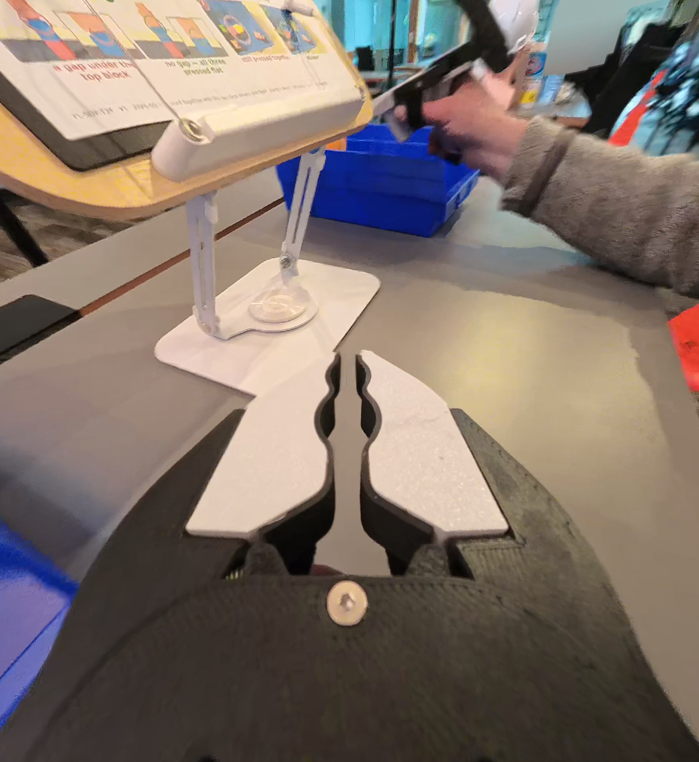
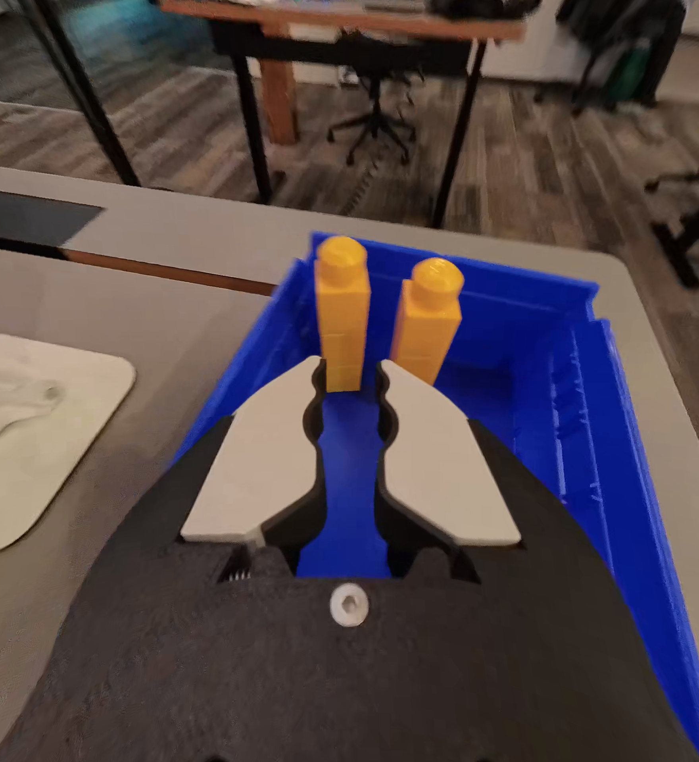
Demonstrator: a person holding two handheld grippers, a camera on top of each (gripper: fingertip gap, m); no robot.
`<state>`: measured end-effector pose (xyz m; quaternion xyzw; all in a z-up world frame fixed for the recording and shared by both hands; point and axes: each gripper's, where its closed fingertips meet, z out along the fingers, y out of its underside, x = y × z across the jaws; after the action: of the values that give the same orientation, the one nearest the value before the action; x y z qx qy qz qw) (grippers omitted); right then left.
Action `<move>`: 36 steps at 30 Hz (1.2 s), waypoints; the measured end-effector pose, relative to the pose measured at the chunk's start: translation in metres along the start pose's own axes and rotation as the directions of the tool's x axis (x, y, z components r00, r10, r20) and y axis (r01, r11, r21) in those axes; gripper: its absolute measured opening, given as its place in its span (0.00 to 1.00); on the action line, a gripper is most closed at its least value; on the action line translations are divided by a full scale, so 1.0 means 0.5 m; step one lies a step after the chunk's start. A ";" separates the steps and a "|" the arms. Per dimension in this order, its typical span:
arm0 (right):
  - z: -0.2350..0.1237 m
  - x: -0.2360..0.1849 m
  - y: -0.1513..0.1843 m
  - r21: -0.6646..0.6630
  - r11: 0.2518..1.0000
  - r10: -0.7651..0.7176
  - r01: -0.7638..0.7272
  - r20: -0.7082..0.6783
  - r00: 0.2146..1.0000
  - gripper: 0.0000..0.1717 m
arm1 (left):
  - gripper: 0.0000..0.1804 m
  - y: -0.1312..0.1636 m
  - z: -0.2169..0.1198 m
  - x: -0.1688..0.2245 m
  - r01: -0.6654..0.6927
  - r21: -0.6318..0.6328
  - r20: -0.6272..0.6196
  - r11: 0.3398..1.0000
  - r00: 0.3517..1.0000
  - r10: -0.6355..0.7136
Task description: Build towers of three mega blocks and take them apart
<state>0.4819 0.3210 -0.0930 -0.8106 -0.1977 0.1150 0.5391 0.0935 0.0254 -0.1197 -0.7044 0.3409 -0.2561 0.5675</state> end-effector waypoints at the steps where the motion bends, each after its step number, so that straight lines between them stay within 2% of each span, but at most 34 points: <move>1: -0.020 -0.023 -0.007 0.029 0.999 -0.026 0.025 0.025 0.999 0.10 | 0.06 0.004 -0.013 -0.011 -0.032 -0.041 0.045 0.999 0.998 0.034; 3: -0.052 -0.058 -0.009 0.051 0.997 -0.064 0.062 0.051 0.997 0.07 | 0.08 0.013 -0.057 -0.040 -0.080 -0.114 0.130 0.990 0.987 0.095; 5: -0.082 -0.100 -0.019 0.103 0.991 -0.101 0.091 0.101 0.990 0.03 | 0.10 0.005 -0.122 -0.083 -0.072 -0.131 0.225 0.989 0.969 0.101; 7: -0.107 -0.128 -0.020 0.109 0.984 -0.155 0.144 0.101 0.983 0.03 | 0.14 -0.005 -0.191 -0.141 -0.034 -0.161 0.333 0.986 0.939 0.087; 9: -0.133 -0.166 -0.036 0.177 0.974 -0.169 0.143 0.141 0.976 0.00 | 0.21 -0.002 -0.251 -0.205 0.022 -0.222 0.434 0.975 0.897 0.079; 12: -0.146 -0.209 -0.038 0.204 0.965 -0.202 0.167 0.169 0.965 0.00 | 0.25 0.034 -0.299 -0.289 0.134 -0.340 0.501 0.931 0.863 0.059; 13: -0.146 -0.220 -0.035 0.206 0.961 -0.220 0.183 0.174 0.960 0.00 | 0.27 0.054 -0.306 -0.313 0.188 -0.375 0.511 0.908 0.859 0.033; 15: -0.143 -0.239 -0.028 0.203 0.957 -0.244 0.206 0.183 0.952 0.00 | 0.24 0.091 -0.313 -0.351 0.224 -0.459 0.520 0.860 0.852 0.056; 18: -0.136 -0.259 -0.019 0.197 0.950 -0.280 0.242 0.196 0.940 0.00 | 0.27 0.164 -0.323 -0.395 0.310 -0.600 0.539 0.738 0.838 0.086; 20: -0.133 -0.267 -0.015 0.193 0.947 -0.297 0.259 0.206 0.932 0.00 | 0.28 0.194 -0.329 -0.413 0.367 -0.633 0.565 0.682 0.821 0.083; 23: -0.132 -0.274 -0.014 0.195 0.946 -0.301 0.261 0.220 0.928 0.00 | 0.26 0.204 -0.317 -0.426 0.392 -0.636 0.577 0.665 0.814 0.072; 26: -0.134 -0.275 -0.016 0.202 0.944 -0.304 0.261 0.224 0.926 0.00 | 0.22 0.229 -0.315 -0.432 0.445 -0.659 0.587 0.607 0.809 0.044; 28: -0.134 -0.271 -0.015 0.202 0.943 -0.307 0.264 0.219 0.926 0.00 | 0.19 0.230 -0.310 -0.429 0.459 -0.653 0.581 0.602 0.814 0.010; 31: -0.135 -0.268 -0.015 0.204 0.944 -0.302 0.259 0.223 0.927 0.00 | 0.19 0.227 -0.305 -0.427 0.426 -0.675 0.555 0.602 0.831 0.035; 35: -0.136 -0.266 -0.015 0.208 0.943 -0.305 0.261 0.222 0.926 0.00 | 0.16 0.188 -0.301 -0.418 0.361 -0.675 0.529 0.643 0.845 0.081; 36: -0.136 -0.268 -0.015 0.208 0.943 -0.304 0.259 0.228 0.925 0.00 | 0.16 0.163 -0.294 -0.406 0.339 -0.651 0.515 0.680 0.855 0.067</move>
<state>0.3878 0.2076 -0.0631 -0.7016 -0.3697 0.1570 0.5886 -0.1613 0.0800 -0.1608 -0.9347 0.1993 0.0467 0.2907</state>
